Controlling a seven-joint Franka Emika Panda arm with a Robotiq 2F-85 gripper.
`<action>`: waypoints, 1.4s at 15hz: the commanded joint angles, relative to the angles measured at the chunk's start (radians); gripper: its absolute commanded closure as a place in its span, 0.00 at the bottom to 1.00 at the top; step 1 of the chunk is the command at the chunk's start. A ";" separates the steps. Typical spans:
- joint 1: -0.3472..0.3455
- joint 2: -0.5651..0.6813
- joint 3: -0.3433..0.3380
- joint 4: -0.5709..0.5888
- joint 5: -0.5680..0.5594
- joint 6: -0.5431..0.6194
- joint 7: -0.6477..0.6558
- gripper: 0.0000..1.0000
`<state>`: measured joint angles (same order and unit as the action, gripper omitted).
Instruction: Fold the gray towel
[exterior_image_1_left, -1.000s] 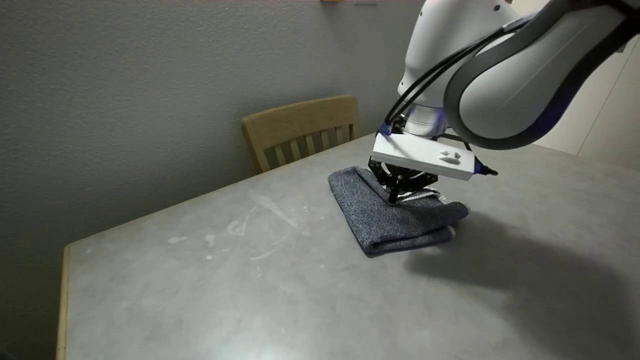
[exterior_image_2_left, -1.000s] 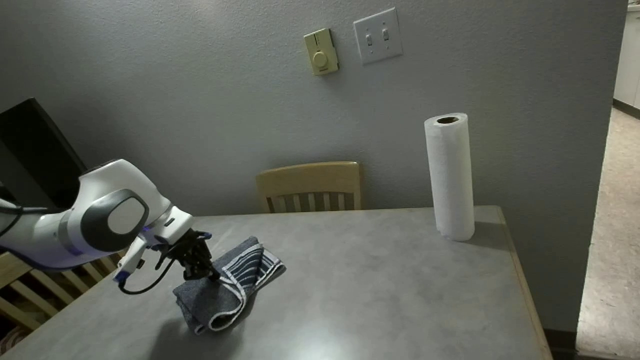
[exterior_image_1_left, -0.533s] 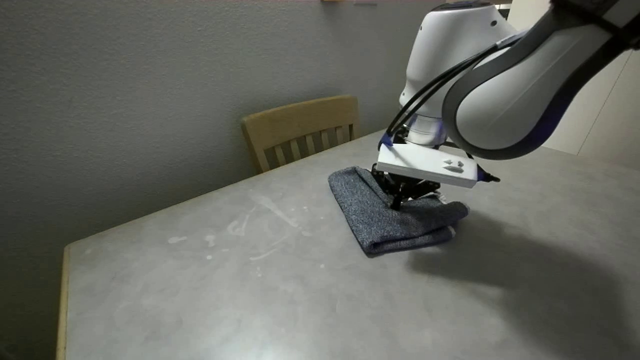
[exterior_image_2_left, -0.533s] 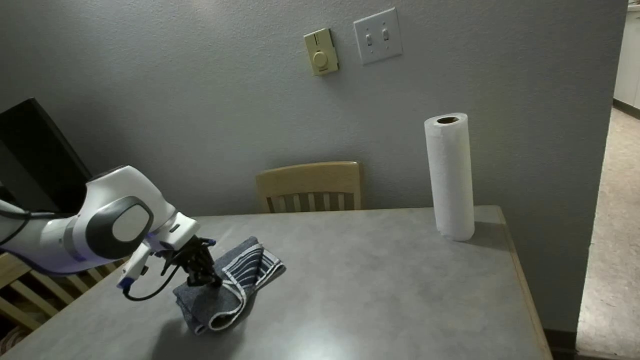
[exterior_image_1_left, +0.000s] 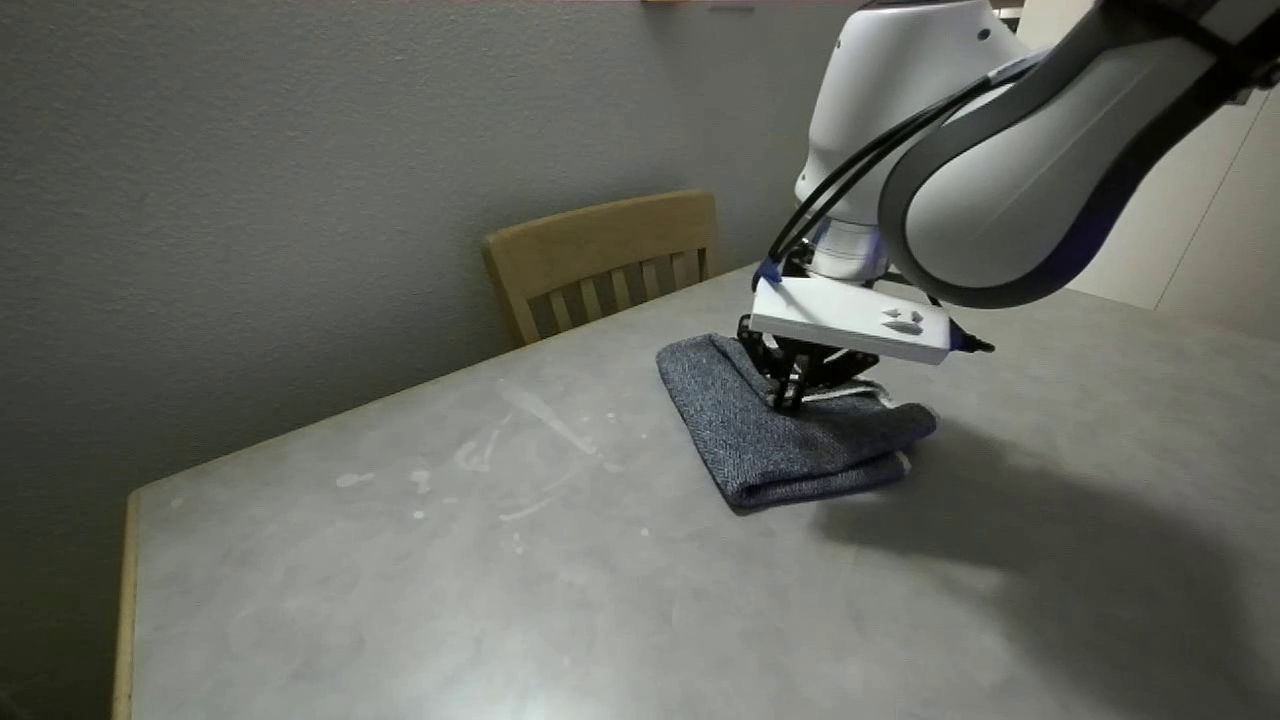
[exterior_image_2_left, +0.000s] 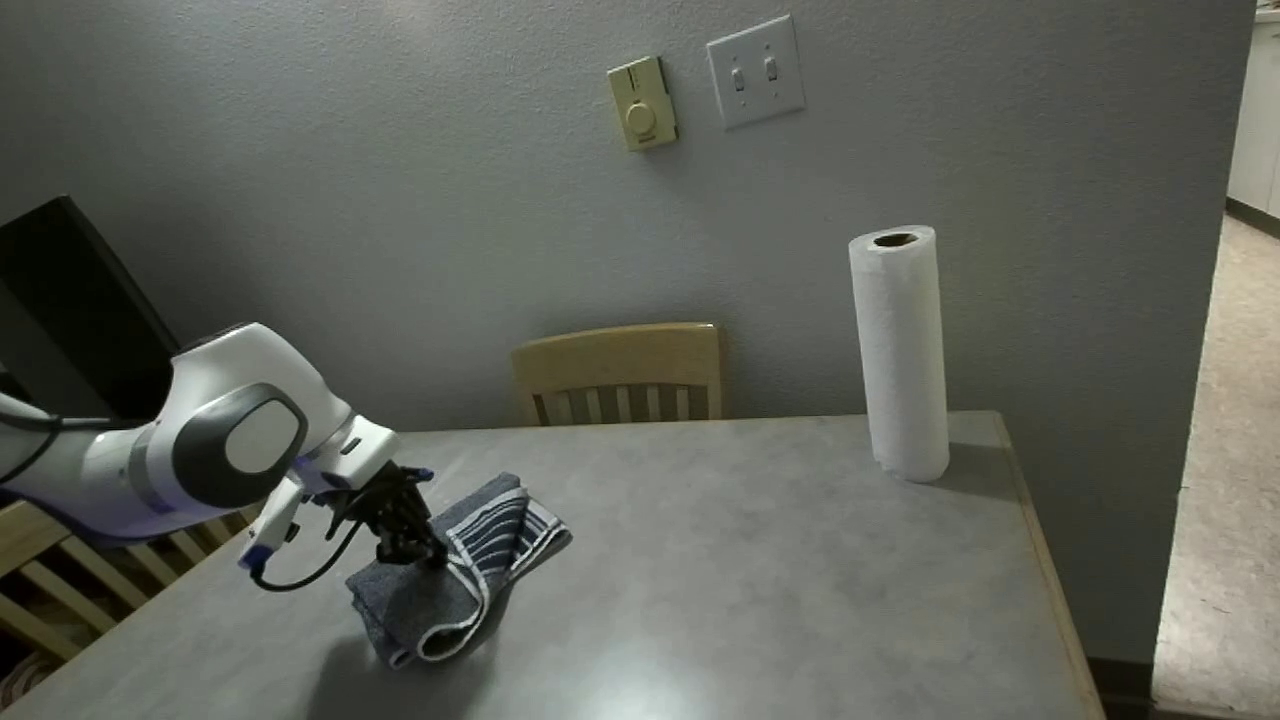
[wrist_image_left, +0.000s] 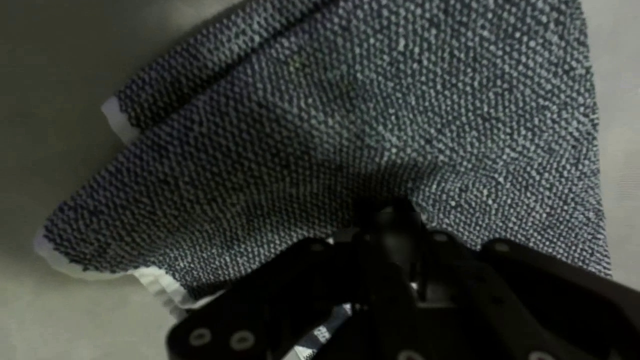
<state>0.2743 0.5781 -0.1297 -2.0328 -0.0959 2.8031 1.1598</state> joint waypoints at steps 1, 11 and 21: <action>0.024 -0.030 -0.028 -0.004 -0.001 -0.038 -0.023 0.54; 0.015 -0.035 -0.015 -0.004 0.017 -0.045 -0.023 0.00; 0.016 -0.026 -0.007 -0.014 0.035 -0.031 0.007 0.08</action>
<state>0.2952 0.5607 -0.1424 -2.0320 -0.0891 2.7793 1.1725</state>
